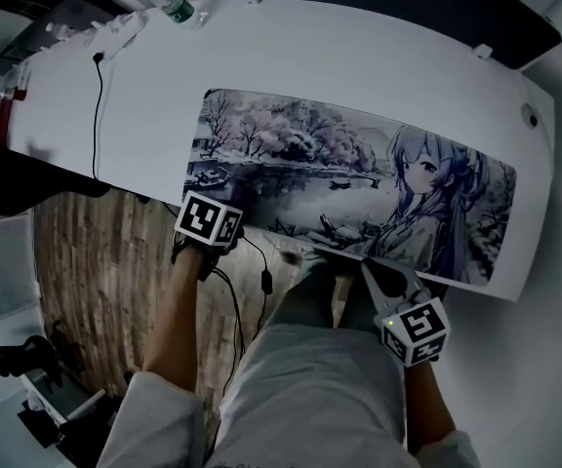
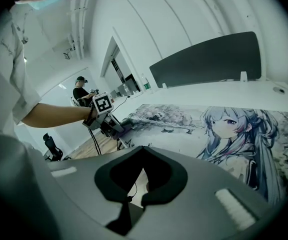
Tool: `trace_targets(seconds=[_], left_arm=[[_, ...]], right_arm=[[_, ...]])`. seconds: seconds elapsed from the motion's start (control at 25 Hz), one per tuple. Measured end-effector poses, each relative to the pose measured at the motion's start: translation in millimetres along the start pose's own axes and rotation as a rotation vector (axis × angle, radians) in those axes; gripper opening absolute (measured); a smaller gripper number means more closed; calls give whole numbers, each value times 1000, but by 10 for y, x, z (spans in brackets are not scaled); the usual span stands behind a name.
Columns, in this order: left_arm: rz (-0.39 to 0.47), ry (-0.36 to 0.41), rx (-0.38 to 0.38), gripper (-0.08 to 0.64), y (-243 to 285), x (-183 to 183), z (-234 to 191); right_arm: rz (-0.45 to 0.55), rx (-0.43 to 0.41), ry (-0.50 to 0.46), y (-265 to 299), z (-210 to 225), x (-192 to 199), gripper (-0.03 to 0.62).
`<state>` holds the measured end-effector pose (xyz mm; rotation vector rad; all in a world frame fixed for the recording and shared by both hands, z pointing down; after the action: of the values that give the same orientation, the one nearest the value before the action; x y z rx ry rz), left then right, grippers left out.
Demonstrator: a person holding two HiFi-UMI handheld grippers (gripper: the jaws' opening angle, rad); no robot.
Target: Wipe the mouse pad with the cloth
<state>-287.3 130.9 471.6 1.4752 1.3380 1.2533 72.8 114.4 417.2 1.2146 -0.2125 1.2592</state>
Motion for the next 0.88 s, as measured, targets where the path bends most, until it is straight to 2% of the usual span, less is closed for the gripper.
trace_targets(seconds=[0.36, 0.56, 0.88], left_arm=[[-9, 12, 54, 104, 198, -159, 660], [-9, 10, 120, 104, 346, -254, 1110], [-27, 61, 151, 104, 554, -444, 1889]], right_arm=[[20, 11, 12, -409, 276, 158, 7], [23, 9, 17, -645, 437, 278, 8], [37, 14, 19, -999, 725, 416, 6]])
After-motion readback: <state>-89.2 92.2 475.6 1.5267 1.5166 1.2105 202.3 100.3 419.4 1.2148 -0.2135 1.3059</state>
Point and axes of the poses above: the fingertips, and each gripper's own axes: y forward along the fingers, z to its right, x out of its underside, the point moved 10 cm from there along -y, backward along the fingers
